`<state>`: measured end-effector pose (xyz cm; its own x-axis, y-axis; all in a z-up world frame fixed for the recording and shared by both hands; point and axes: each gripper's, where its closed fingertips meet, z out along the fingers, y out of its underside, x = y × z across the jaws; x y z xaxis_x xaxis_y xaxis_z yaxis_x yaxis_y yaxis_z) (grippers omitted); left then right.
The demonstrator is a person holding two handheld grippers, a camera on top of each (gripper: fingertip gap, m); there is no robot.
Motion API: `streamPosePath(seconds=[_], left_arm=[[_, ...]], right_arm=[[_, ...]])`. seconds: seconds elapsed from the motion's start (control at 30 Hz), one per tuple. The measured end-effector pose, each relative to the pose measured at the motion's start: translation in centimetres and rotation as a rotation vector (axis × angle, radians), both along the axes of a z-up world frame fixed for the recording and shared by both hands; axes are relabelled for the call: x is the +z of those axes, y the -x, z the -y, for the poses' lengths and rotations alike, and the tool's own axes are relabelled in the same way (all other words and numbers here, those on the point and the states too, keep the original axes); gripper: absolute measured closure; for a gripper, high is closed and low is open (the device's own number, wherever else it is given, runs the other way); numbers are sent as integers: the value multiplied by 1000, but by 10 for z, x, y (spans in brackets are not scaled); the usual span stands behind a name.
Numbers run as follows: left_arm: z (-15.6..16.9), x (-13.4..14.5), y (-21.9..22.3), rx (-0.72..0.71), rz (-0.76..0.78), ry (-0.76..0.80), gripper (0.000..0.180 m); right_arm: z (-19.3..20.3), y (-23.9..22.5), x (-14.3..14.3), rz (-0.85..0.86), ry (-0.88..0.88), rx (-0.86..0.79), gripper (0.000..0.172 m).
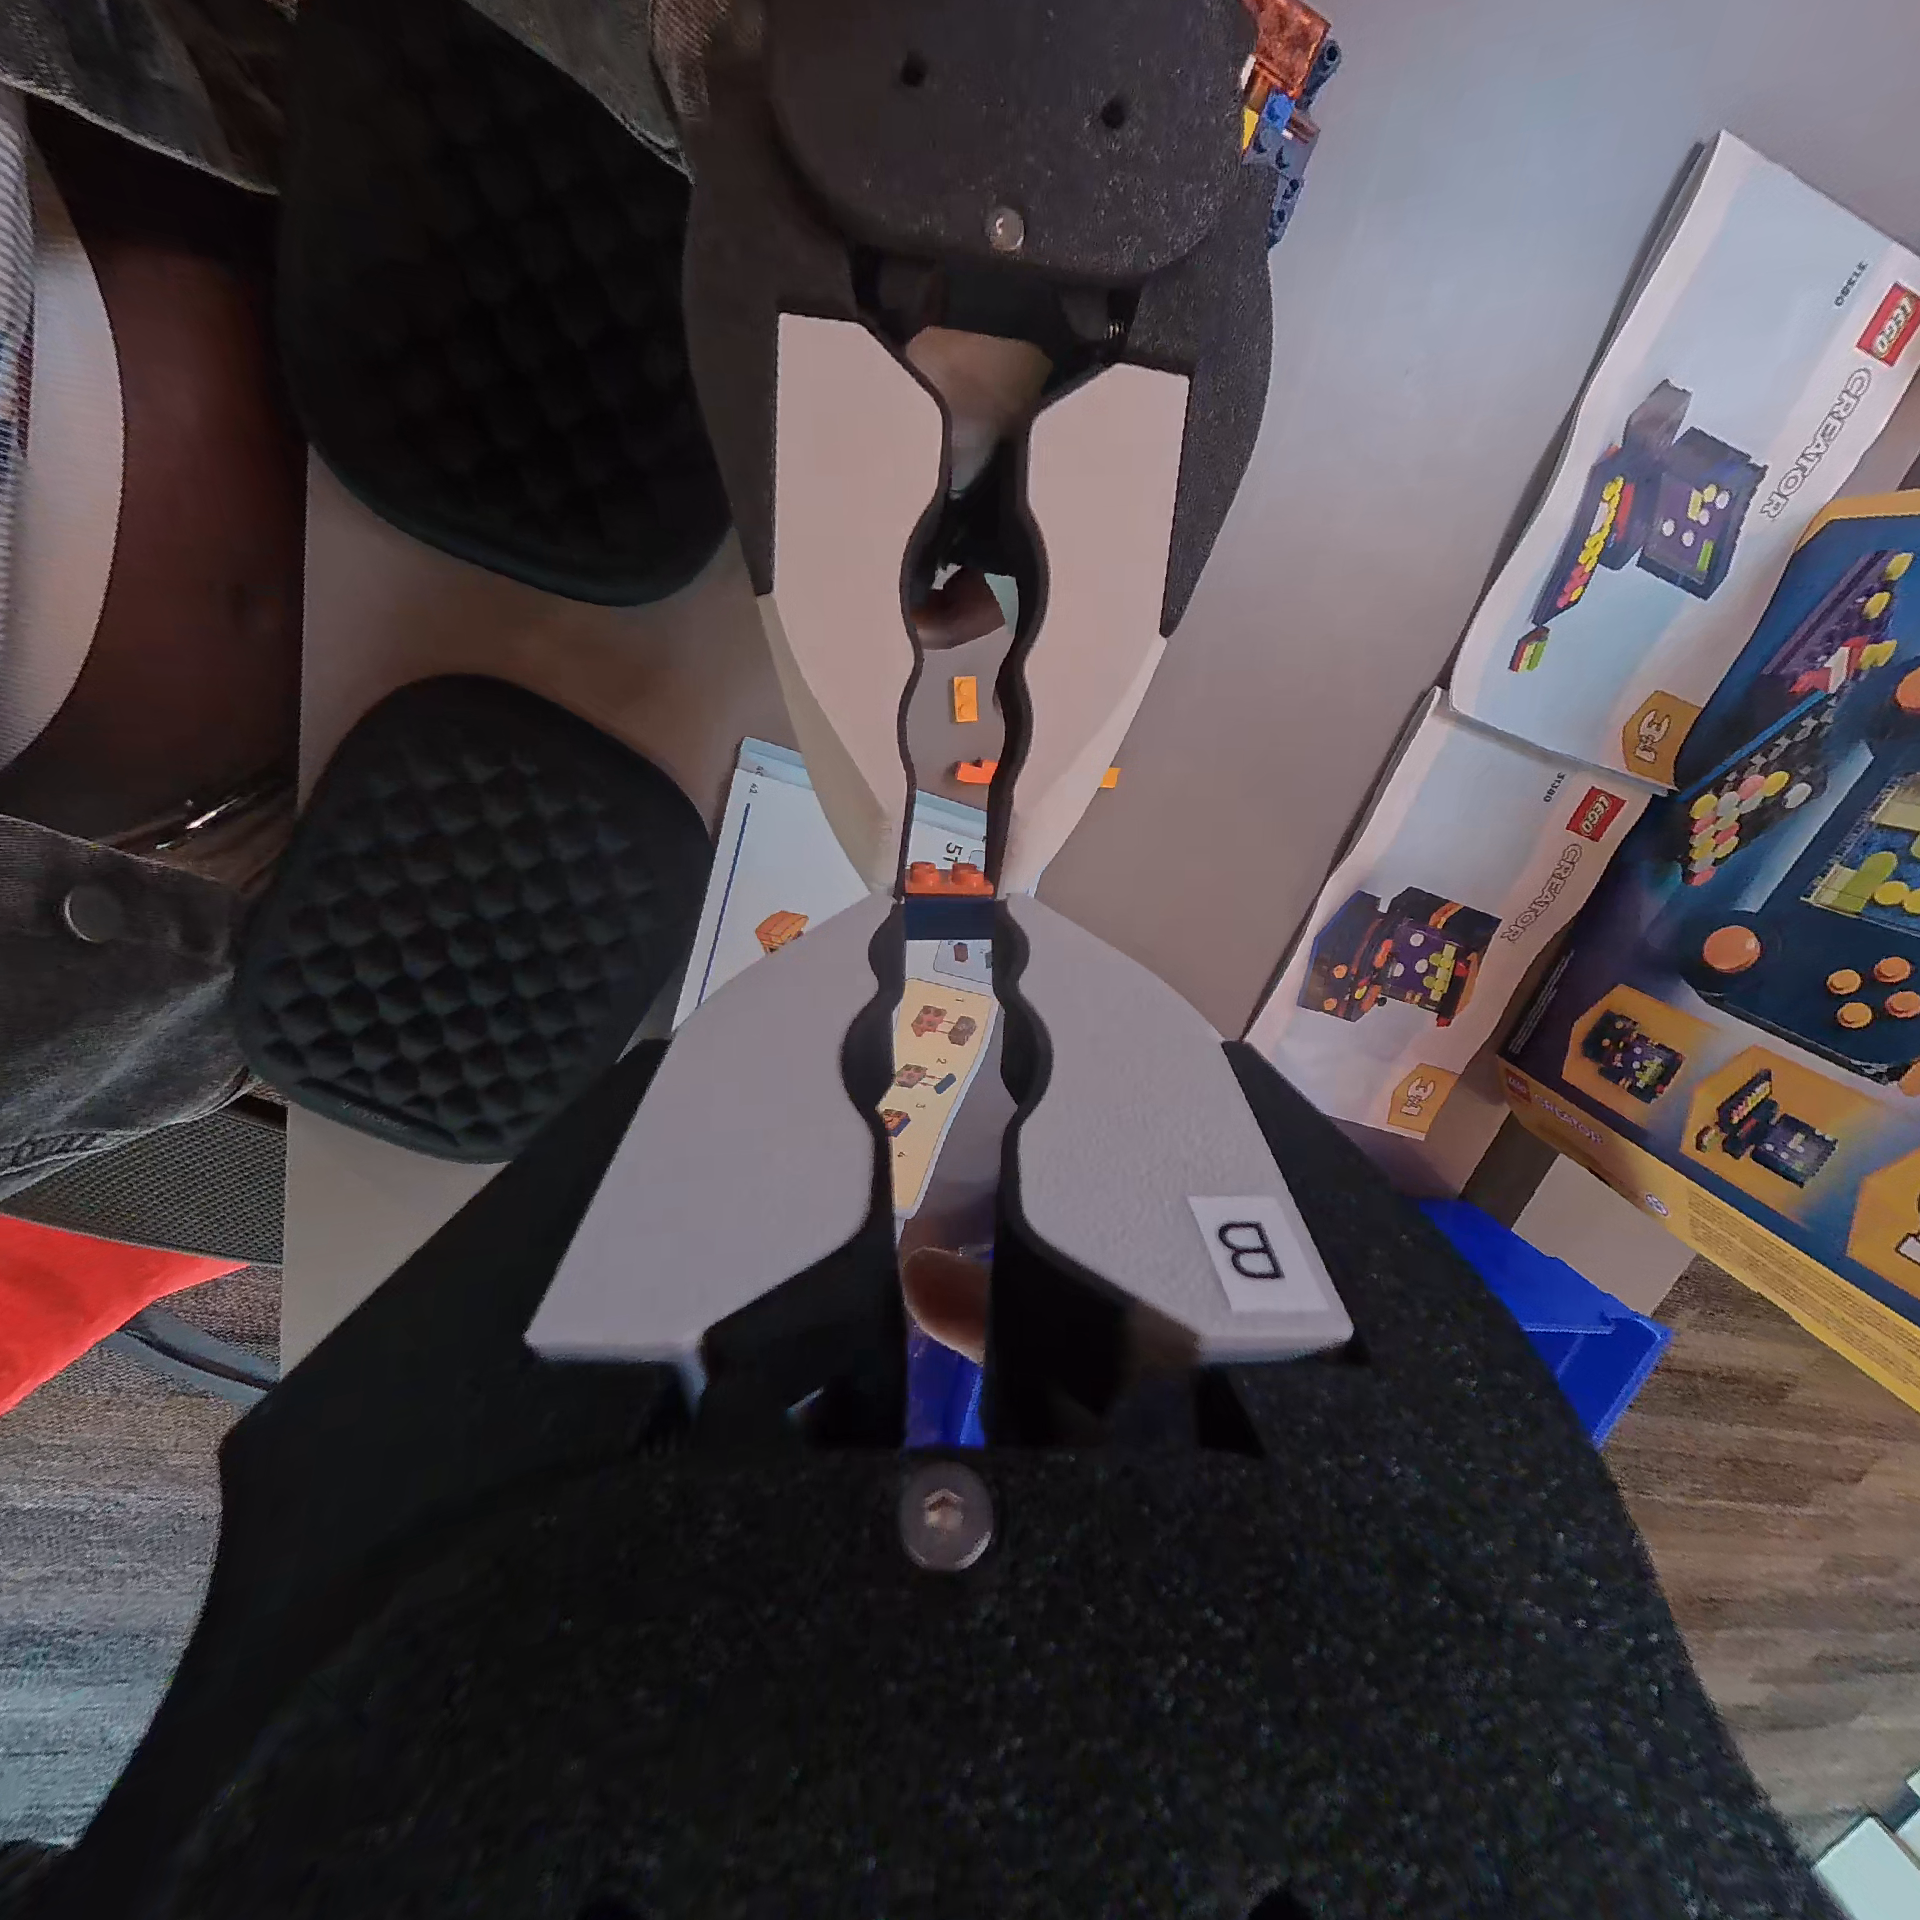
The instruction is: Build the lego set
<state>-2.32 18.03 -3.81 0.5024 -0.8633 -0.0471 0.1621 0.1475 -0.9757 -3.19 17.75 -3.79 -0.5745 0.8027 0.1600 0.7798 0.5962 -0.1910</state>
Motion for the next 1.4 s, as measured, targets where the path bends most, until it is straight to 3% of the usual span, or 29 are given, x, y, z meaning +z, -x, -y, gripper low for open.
streamPosePath(seconds=[0.6, 0.77, 0.87, 1.0, 1.07, 1.2, 1.4], left_arm=[[1, 0, -1, -3, -2, -7, 165], [1, 5, 2, -31, 51, 16, 165], [2, 10, 6, -63, 116, 40, 165], [5, 17, 10, -124, 199, 75, 166], [8, 20, 12, -166, 237, 91, 165], [11, 24, 14, -214, 275, 103, 165], [14, 21, 10, -251, 260, 112, 165]], right_arm=[[4, 5, 3, -48, 61, -2, 149], [13, 5, 15, -176, 94, 98, 133], [16, 4, 24, -341, 68, 176, 125], [16, 6, 43, -751, -147, 366, 120], [13, 4, 41, -878, -293, 438, 120], [9, 5, 29, -957, -500, 515, 126], [11, 11, 23, -950, -557, 591, 135]])
